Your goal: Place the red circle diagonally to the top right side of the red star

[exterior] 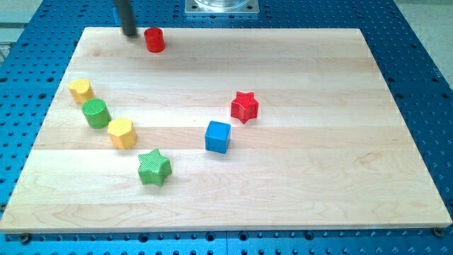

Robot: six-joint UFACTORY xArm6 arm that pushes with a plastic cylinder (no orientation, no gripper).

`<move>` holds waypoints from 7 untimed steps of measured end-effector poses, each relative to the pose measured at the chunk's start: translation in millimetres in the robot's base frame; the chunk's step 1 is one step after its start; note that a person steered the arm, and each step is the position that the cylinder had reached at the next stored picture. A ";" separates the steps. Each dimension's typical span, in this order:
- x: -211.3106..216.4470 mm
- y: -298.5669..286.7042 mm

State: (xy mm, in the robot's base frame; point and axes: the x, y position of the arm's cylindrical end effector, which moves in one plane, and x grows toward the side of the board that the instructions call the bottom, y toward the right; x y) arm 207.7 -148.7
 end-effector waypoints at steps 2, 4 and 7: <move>22.5 78.8; 97.1 60.0; 72.3 58.0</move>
State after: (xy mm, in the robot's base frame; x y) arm 280.1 -90.8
